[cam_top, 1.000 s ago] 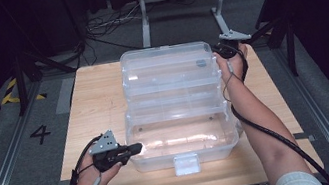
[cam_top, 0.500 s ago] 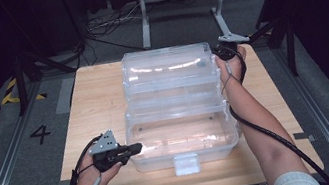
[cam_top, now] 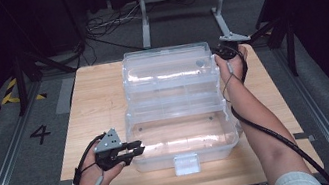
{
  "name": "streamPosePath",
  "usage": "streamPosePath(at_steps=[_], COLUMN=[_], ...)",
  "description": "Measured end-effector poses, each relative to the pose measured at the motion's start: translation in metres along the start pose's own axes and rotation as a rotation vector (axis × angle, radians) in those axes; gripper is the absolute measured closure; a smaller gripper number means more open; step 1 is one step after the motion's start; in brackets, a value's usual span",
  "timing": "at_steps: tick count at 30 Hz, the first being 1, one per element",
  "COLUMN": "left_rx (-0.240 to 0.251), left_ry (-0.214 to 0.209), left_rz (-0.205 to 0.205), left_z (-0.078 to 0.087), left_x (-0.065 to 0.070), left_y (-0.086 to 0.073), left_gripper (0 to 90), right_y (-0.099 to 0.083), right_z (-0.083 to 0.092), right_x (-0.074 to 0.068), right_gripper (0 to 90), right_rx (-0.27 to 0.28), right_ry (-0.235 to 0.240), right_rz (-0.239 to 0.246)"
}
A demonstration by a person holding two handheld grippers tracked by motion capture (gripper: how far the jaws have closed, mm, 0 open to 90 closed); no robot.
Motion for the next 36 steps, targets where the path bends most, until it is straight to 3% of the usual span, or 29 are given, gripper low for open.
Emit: streamPosePath(at_steps=[3,8,11,19,21,23,29,36], left_rx=[0.012,0.046,0.083,0.125,0.144,0.149,0.152,0.151], left_ry=[0.009,0.002,-0.011,0.057,0.106,0.130,0.172,0.208], left_rz=[0.001,0.000,0.025,0.048,0.062,0.088,0.120,0.161], left_z=[0.002,0.013,0.021,0.038,0.041,0.042,0.043,0.048], left_x=[0.000,-0.003,-0.007,-0.024,-0.030,-0.036,-0.044,-0.051], left_y=[0.006,0.014,0.020,0.036,0.038,0.038,0.031,0.023], left_gripper=[67.5,66.4,64.2,60.6,57.2,56.0,53.5,52.0], right_y=[0.004,0.011,0.015,0.025,0.025,0.023,0.018,0.017], right_z=[0.006,0.023,0.032,0.078,0.092,0.102,0.131,0.159], right_x=[0.005,0.013,0.016,0.029,0.033,0.036,0.046,0.055], right_gripper=[71.7,64.4,60.3,54.5,54.1,54.1,53.7,53.1], right_rx=[0.009,0.037,0.048,0.060,0.054,0.051,0.030,0.008], right_ry=[-0.004,0.016,0.035,0.090,0.098,0.101,0.137,0.155], right_rz=[0.014,-0.006,-0.016,0.004,0.026,0.040,0.041,0.077])
Point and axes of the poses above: each handheld gripper's, and its own axes: z roughly backward along the jaws, y roughly out of its top, x roughly to its right, the point moved 2 cm from there along -z, roughly forward along the jaws, and after that the axes turned 9 degrees about -y, right-handed, at the moved point
